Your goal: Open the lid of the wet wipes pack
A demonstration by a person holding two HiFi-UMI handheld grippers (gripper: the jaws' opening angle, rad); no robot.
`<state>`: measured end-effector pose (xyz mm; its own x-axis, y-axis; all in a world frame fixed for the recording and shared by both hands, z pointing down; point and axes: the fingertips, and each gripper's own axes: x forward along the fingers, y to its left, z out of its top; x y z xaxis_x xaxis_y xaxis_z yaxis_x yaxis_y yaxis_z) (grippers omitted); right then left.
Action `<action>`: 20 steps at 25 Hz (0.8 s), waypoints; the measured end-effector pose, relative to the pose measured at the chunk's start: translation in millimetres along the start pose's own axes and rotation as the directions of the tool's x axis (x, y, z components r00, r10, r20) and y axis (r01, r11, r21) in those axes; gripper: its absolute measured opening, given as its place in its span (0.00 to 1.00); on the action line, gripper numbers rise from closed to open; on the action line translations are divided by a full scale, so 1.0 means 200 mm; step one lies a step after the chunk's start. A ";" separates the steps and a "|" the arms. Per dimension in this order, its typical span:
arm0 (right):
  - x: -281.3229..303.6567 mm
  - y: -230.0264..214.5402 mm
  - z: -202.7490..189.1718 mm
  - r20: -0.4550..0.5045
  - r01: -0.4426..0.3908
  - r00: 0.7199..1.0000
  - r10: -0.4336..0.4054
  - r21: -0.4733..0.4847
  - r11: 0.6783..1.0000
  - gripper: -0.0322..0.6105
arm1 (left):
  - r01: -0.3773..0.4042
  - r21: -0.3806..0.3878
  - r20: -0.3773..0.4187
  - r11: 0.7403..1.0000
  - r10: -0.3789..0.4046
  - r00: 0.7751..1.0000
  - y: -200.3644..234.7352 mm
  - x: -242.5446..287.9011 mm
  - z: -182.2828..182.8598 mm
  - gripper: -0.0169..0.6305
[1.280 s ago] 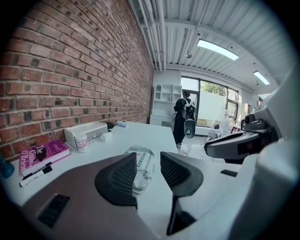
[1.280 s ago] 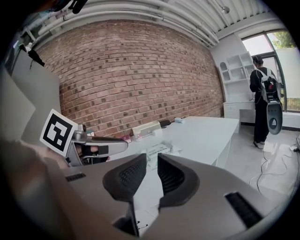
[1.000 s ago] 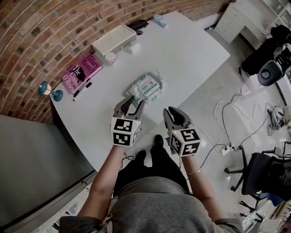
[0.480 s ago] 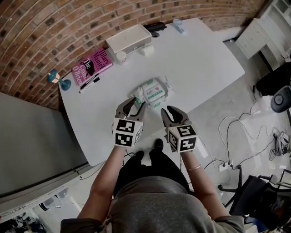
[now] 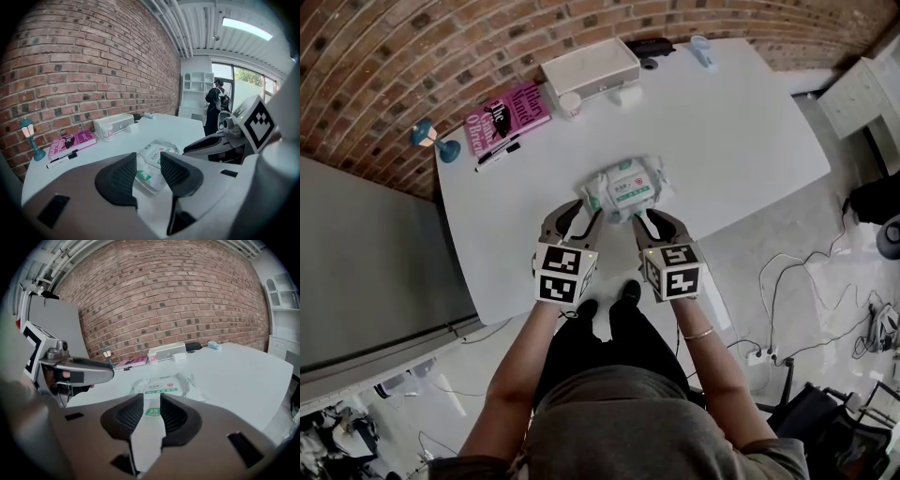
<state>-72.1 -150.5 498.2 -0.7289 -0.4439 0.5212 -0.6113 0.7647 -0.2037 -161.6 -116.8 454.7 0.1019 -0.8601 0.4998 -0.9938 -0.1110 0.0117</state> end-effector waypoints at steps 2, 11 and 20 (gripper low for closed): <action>0.04 -0.01 -0.01 -0.016 -0.011 1.000 0.011 -0.004 1.000 0.24 | -0.013 -0.005 -0.006 1.000 0.013 1.000 0.02 0.00 -0.01 0.26; 0.16 -0.03 -0.08 -0.104 -0.034 0.994 0.031 -0.025 0.999 0.25 | -0.042 -0.006 -0.028 0.999 0.042 0.999 0.07 0.03 0.01 0.26; 0.21 -0.03 -0.12 -0.139 -0.038 0.990 0.032 -0.035 0.999 0.24 | 0.035 0.086 -0.088 0.996 -0.028 0.996 -0.01 0.14 0.06 0.26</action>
<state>-91.1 -162.7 540.7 -0.6986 -0.3498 0.6241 -0.5722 0.7969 -0.1938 -155.4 -145.8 459.0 0.1249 -0.8093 0.5740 -0.9819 -0.1839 -0.0457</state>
